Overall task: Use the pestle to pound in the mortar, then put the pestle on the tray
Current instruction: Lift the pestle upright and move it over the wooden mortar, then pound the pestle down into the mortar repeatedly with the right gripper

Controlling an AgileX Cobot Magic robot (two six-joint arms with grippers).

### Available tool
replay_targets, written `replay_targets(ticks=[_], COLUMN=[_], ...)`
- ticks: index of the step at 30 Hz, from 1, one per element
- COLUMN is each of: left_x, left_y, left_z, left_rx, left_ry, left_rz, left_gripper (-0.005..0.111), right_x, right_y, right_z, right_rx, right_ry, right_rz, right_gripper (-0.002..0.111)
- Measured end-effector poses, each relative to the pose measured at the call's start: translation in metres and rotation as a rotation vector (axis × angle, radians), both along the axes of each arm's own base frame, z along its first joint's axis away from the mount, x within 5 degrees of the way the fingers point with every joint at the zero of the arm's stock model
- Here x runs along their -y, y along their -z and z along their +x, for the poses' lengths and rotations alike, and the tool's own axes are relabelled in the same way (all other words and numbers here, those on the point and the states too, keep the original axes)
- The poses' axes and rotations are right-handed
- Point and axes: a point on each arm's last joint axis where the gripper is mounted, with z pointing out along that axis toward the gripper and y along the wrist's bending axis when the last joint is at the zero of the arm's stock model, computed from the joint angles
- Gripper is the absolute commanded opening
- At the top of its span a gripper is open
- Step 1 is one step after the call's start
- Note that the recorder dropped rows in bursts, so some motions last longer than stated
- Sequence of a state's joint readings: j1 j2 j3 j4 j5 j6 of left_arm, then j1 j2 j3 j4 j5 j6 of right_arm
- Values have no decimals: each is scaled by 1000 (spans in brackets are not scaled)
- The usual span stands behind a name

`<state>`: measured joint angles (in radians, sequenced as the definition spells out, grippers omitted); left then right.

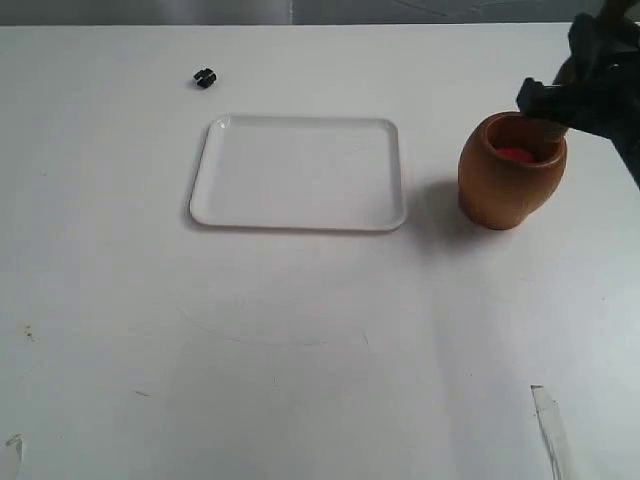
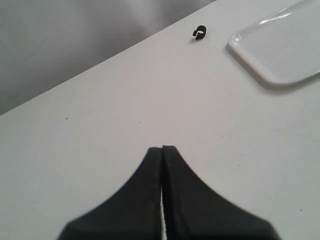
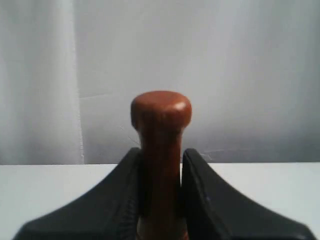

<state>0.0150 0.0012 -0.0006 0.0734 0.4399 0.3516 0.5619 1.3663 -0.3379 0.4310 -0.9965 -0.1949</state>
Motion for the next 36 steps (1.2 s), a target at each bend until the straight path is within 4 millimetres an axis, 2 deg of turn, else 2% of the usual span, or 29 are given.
replay_targets(ticks=[5,16,21,26,28,32,34,36], left_x=[0,0,0,0,0,0,0,0], left_y=[0,0,0,0,0,0,0,0], left_z=[0,0,0,0,0,0,0,0], left_rx=[0,0,0,0,0,0,0,0], left_ry=[0,0,0,0,0,0,0,0], left_rz=[0,0,0,0,0,0,0,0], left_gripper=[0,0,0,0,0,0,0,0], right_x=[5,-16,-18,-21,-22,-19,-17,-14], right_y=[17,36,67,84,84,69,55,30], right_z=[11,37,44,52,53,48,42,35], right_rx=[-27,-12,-69,-61,-59,-32,-23,47], right_ry=[27,-65,-44,-31,-31,-34,-47,-52], right_rz=[25,-67,-72,-41,-37,-44,-40,-7], right_gripper=[0,0,0,0,0,0,0,0])
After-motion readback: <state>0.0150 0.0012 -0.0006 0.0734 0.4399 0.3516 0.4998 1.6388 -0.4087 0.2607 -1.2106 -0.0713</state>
